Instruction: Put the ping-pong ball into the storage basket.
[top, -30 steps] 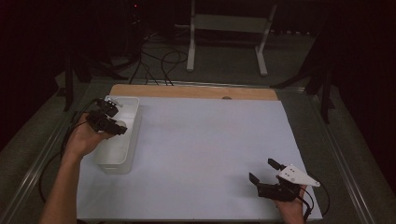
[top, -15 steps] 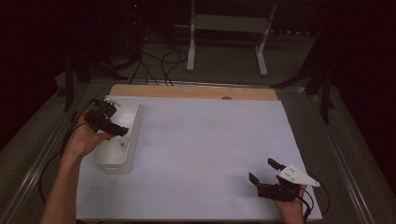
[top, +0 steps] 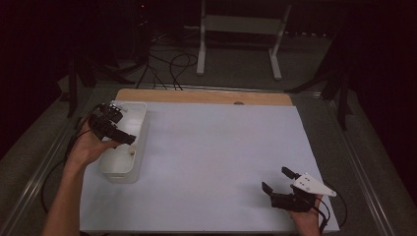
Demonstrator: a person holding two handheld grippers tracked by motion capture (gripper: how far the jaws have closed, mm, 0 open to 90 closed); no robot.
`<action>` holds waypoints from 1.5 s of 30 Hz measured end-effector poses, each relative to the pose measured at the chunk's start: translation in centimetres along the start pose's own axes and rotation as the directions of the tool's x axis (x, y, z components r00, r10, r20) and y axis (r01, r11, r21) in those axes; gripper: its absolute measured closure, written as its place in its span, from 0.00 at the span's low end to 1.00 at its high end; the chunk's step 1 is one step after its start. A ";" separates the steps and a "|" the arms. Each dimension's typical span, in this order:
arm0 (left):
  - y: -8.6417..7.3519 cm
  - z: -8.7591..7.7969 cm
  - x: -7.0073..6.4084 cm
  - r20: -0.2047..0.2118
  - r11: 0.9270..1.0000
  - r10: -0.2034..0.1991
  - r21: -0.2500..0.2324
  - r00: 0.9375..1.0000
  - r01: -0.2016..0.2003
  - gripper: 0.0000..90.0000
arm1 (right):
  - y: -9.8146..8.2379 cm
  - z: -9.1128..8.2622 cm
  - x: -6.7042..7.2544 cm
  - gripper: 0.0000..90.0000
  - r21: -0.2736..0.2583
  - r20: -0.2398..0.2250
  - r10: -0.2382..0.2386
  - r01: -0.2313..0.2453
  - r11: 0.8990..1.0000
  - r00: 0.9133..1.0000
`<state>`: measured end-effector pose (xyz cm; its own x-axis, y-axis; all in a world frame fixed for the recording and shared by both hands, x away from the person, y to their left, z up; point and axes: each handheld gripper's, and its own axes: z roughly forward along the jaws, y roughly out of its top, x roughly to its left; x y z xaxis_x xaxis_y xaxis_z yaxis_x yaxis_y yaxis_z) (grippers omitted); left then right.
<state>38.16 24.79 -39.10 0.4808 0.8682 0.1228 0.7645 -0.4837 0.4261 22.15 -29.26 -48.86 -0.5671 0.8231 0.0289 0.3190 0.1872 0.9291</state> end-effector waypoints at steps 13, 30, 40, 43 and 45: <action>-0.1 0.1 -0.3 0.000 1.000 -0.001 -0.021 1.000 0.001 0.01 | 0.0 -0.1 0.0 0.09 -0.002 0.001 -0.002 0.002 1.000 1.000; -0.6 0.0 -1.1 0.015 0.996 0.007 -0.087 1.000 -0.005 0.01 | 0.0 -0.1 0.0 0.09 -0.003 0.002 -0.002 0.002 1.000 1.000; -1.2 -0.2 -2.0 0.030 0.989 0.020 -0.147 0.999 -0.015 0.01 | 0.0 -0.2 0.0 0.09 -0.005 0.002 -0.004 0.004 1.000 1.000; -1.5 -0.1 -2.2 0.045 0.984 0.009 -0.177 0.999 -0.001 0.01 | 0.0 -0.2 0.0 0.09 -0.004 0.003 -0.005 0.005 1.000 1.000; -1.6 0.1 -2.4 0.052 0.982 0.010 -0.189 0.999 0.000 0.00 | 0.0 -0.2 0.0 0.09 -0.004 0.002 -0.003 0.003 1.000 1.000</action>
<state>35.79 23.52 -40.14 0.5105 0.8562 0.0802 0.6696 -0.4543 0.5876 22.02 -29.31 -48.81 -0.5663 0.8238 0.0252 0.3143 0.1876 0.9306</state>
